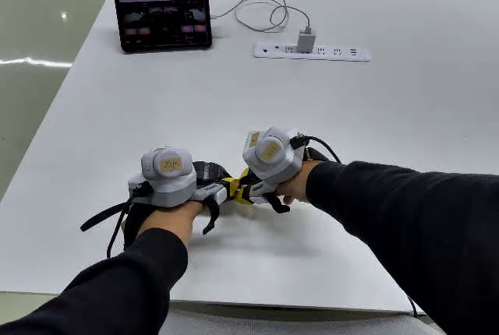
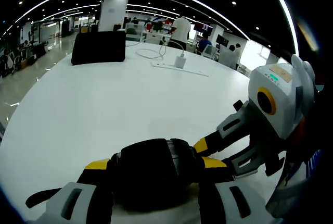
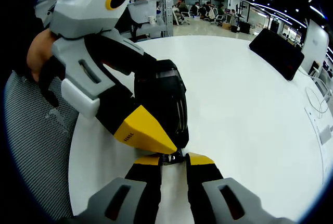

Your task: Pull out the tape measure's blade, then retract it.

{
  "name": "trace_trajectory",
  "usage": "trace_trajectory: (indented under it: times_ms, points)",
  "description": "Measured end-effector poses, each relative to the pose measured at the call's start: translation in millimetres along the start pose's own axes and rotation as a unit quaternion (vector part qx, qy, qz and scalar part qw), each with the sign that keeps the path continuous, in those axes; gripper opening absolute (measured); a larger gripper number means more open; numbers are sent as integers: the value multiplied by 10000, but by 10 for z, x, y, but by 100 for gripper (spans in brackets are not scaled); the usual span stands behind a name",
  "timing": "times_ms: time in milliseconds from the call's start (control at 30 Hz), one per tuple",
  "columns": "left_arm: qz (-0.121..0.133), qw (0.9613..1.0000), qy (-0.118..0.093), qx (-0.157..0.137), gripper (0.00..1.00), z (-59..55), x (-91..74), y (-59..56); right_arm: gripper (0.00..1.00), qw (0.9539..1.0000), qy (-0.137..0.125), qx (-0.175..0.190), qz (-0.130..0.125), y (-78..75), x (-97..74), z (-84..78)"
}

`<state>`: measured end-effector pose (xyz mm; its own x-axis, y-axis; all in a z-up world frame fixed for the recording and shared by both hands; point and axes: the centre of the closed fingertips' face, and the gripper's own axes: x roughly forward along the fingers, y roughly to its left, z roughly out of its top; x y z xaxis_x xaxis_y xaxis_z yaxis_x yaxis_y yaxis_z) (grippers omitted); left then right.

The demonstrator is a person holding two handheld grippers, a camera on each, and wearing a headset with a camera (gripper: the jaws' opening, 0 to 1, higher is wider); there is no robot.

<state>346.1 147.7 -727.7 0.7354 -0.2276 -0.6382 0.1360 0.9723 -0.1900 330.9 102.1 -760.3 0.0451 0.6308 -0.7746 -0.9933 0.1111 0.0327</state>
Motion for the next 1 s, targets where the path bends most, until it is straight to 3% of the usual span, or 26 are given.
trace_trajectory:
  times_ms: [100,333,500,700,1000]
  points:
    - [44,9993,-26,371,62,31,-2,-4,16,10000,-1,-14,-16,-5,-5,1]
    - [51,9992,-38,399,63,40,-15,18,23,10000,-14,-54,-6,-9,-41,-9]
    - [28,9988,-109,469,65,58,-72,47,30,9998,-17,167,132,32,-69,-34]
    - [44,9993,-157,338,74,77,-99,123,35,9997,-37,157,157,40,-90,-22]
    - [-33,9992,-343,181,93,140,-140,108,44,9995,-71,229,212,70,-136,2]
